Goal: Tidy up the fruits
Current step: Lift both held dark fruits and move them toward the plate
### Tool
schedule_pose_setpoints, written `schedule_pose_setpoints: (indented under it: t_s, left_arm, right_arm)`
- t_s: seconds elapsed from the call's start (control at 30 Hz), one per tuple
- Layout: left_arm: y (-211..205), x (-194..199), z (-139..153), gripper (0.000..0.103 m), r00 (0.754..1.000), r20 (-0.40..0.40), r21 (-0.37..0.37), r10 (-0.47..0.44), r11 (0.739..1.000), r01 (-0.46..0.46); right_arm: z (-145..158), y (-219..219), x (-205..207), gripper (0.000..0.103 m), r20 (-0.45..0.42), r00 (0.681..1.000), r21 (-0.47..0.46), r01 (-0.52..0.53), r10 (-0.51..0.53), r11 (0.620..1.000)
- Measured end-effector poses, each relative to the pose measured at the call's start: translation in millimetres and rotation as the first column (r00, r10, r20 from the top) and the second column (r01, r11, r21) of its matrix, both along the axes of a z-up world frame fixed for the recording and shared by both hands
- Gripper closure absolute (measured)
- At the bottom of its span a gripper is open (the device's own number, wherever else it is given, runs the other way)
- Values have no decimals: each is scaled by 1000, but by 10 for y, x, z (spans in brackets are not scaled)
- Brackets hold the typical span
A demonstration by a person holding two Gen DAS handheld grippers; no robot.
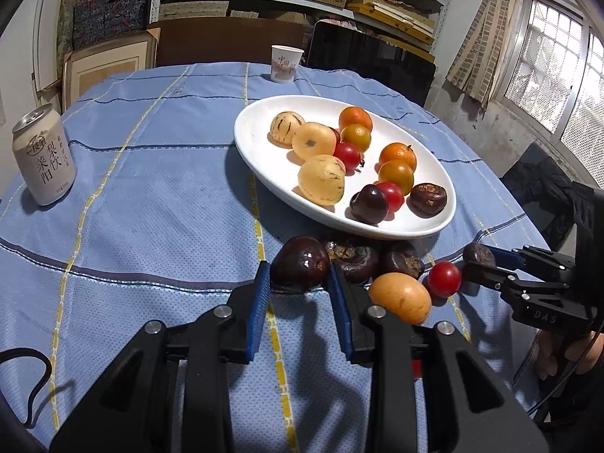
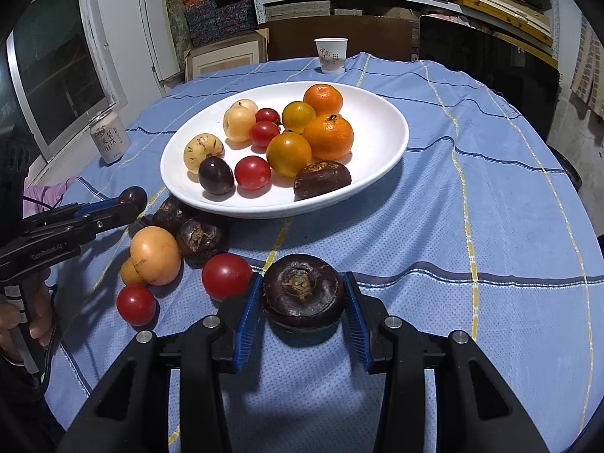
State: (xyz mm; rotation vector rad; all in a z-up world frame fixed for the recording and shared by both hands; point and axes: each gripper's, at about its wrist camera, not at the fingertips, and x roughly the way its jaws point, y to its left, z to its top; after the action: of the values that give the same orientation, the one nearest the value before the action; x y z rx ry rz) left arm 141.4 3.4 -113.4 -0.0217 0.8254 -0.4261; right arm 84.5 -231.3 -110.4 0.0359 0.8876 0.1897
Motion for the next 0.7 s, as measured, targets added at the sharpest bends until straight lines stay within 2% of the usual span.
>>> schedule_pose_setpoints:
  t_s: [0.5, 0.7]
  left_arm:
    - [58, -106, 164, 72, 997, 69, -11, 15, 1000, -14]
    - [-92, 41, 415, 72, 994, 103, 27, -25, 999, 22]
  right_arm:
    - [66, -159, -146, 60, 21, 1000, 67, 17, -18, 998]
    - [338, -270, -10, 60, 84, 996, 85, 17, -24, 996]
